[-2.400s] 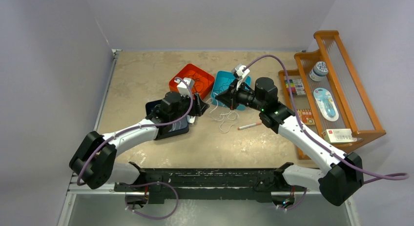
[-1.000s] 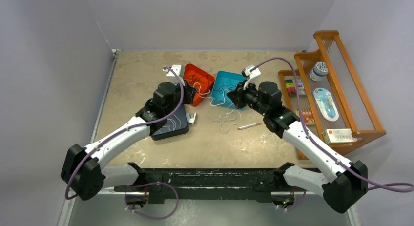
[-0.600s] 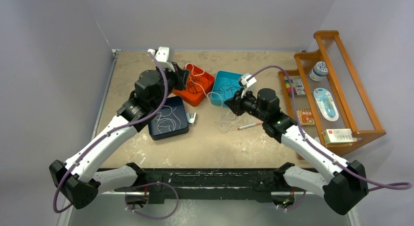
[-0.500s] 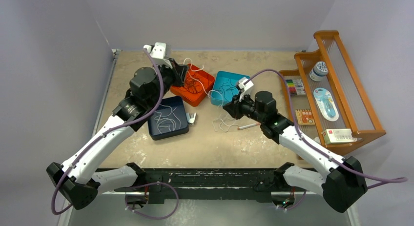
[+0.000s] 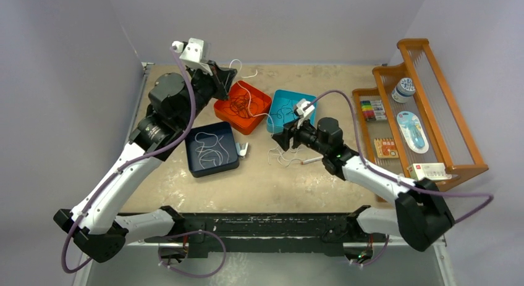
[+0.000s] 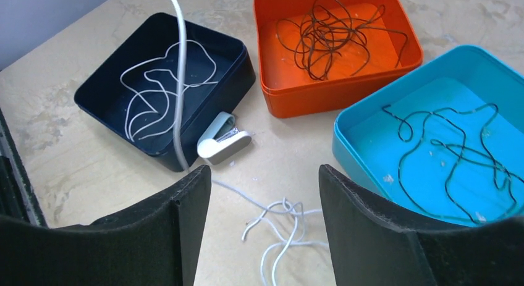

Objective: Untangle the cables

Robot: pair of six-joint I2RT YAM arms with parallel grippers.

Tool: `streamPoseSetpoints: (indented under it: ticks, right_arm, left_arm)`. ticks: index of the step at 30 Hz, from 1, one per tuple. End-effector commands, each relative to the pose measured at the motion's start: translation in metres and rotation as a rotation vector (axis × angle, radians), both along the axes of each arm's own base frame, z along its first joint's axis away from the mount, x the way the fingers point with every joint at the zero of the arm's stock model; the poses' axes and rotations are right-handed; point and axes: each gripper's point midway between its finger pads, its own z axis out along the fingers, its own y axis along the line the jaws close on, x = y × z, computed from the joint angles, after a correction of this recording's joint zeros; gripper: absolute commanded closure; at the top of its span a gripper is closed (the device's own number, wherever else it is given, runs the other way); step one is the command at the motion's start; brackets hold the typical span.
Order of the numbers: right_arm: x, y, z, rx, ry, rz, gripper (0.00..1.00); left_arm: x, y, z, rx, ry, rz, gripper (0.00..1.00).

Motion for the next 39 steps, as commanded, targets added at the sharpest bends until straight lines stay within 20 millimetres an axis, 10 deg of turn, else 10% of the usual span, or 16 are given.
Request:
streamPoseSetpoints:
  ticks: [1, 12, 21, 39]
  right_arm:
    - [0.015, 0.022, 0.018, 0.051, -0.156, 0.082, 0.33]
    - [0.031, 0.047, -0.037, 0.024, -0.103, 0.168, 0.50]
    - [0.030, 0.036, -0.046, 0.023, -0.056, 0.099, 0.49]
    - [-0.003, -0.001, -0.002, -0.039, -0.124, 0.052, 0.38]
  left_arm:
    - [-0.006, 0.002, 0.038, -0.004, -0.080, -0.016, 1.00]
    - [-0.008, 0.018, 0.079, 0.008, -0.159, 0.047, 1.00]
    - [-0.016, 0.048, 0.103, 0.034, -0.215, 0.156, 1.00]
    - [-0.019, 0.053, 0.110, 0.043, -0.232, 0.165, 1.00]
